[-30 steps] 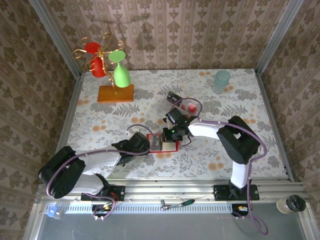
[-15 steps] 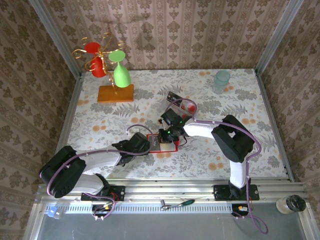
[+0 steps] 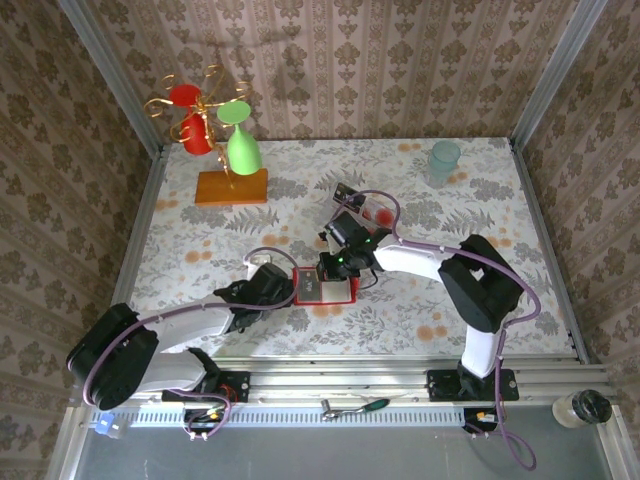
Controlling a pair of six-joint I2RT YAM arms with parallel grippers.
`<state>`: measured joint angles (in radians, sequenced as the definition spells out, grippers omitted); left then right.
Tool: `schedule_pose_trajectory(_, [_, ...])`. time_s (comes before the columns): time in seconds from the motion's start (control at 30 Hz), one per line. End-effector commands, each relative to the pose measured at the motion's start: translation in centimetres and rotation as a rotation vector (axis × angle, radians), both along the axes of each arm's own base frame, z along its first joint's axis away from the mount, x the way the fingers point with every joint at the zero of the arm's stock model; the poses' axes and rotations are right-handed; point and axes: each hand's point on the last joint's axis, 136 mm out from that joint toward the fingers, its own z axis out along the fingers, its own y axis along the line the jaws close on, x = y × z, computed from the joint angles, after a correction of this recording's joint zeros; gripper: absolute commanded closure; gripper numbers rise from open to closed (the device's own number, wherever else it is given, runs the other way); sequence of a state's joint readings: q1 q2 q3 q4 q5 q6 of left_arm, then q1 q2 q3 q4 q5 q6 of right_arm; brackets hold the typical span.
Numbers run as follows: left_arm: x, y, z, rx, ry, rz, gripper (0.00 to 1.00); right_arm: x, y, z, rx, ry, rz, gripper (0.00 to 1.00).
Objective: Put the credit cards into the card holder
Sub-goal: Insert the credit card into the card slot.
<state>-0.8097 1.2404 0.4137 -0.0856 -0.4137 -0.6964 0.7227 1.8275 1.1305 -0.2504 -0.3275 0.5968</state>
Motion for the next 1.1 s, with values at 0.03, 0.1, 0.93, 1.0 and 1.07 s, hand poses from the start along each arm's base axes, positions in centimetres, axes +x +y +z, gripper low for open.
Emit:
schedule_pose_trajectory(0.03, [-0.6, 0.9, -0.8, 0.031, 0.03, 0.008, 0.0, -0.3, -0.6, -0.5, -0.015, 0.01, -0.003, 0.96])
schedule_pose_trajectory(0.1, [-0.6, 0.8, -0.9, 0.031, 0.032, 0.007, 0.0, -0.3, -0.3, -0.9, -0.012, 0.019, -0.003, 0.96])
schedule_pose_trajectory(0.93, [0.5, -0.5, 2.6, -0.013, -0.014, -0.02, 0.0, 1.1, -2.2, 1.6, 0.027, -0.019, -0.024, 0.95])
schedule_pose_trajectory(1.0, [0.7, -1.0, 3.5, -0.031, -0.026, -0.03, 0.0, 1.4, -3.4, 1.7, -0.006, -0.036, -0.031, 0.95])
schedule_pose_trajectory(1.07, [0.8, -1.7, 4.4, -0.042, -0.039, -0.044, 0.0, 1.6, -4.4, 1.6, -0.038, -0.047, -0.033, 0.95])
